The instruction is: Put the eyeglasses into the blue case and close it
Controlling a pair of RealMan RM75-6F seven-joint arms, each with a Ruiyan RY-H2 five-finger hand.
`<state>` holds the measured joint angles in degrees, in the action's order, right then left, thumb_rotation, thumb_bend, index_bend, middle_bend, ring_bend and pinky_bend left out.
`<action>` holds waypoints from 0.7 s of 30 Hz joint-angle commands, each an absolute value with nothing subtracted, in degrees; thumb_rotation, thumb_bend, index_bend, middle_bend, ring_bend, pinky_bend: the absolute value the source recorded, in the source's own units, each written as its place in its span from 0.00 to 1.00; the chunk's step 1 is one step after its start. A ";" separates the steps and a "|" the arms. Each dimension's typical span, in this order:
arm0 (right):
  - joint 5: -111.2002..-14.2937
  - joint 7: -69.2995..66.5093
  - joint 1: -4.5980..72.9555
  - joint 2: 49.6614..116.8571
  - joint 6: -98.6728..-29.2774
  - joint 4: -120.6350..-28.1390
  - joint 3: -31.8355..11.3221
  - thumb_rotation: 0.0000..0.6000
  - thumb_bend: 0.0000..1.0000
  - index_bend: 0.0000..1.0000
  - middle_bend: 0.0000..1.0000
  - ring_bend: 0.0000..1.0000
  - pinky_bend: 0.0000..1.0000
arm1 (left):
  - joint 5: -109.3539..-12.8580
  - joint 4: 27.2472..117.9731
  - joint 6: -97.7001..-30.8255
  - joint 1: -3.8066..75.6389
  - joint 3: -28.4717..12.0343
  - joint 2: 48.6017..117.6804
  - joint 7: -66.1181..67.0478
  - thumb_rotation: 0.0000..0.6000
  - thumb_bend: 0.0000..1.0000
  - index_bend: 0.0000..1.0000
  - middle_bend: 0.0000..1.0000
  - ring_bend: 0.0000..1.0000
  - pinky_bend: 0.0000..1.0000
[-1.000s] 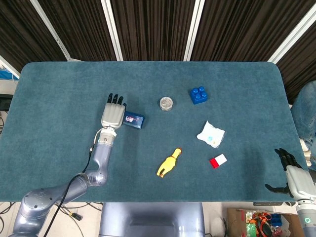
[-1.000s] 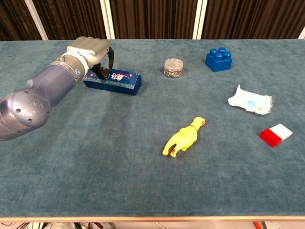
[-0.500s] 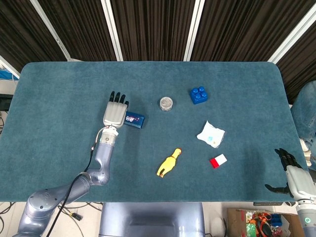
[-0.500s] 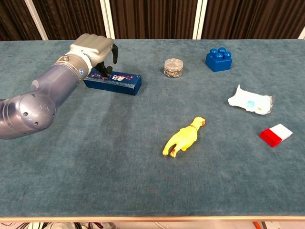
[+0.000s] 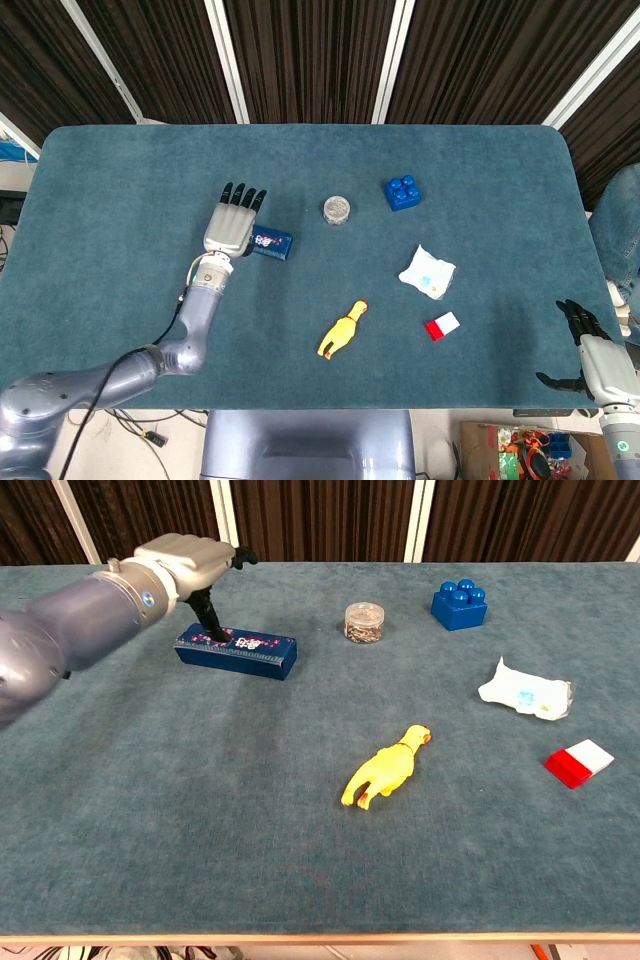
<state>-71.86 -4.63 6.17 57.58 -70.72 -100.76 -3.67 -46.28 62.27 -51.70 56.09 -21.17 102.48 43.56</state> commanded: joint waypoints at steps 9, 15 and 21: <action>-71.57 -4.59 6.15 57.60 -70.63 -100.81 -3.69 1.00 0.11 0.00 0.00 0.04 0.21 | -32.89 69.39 -45.35 58.56 -18.45 95.38 50.08 1.00 0.17 0.09 0.12 0.01 0.02; -71.14 -4.52 6.16 57.54 -70.48 -101.01 -3.76 1.00 0.11 0.00 0.00 0.04 0.21 | -29.22 65.78 -42.91 61.90 -16.18 96.95 51.41 1.00 0.18 0.09 0.13 0.01 0.02; -70.76 -4.40 6.21 57.43 -70.26 -101.26 -3.80 1.00 0.11 0.00 0.00 0.04 0.21 | -29.09 62.44 -42.58 63.49 -14.73 99.07 49.85 1.00 0.19 0.10 0.13 0.01 0.02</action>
<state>-70.76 -4.39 6.21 57.43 -70.25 -101.27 -3.80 -29.18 62.91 -42.66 63.15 -15.03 98.64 50.22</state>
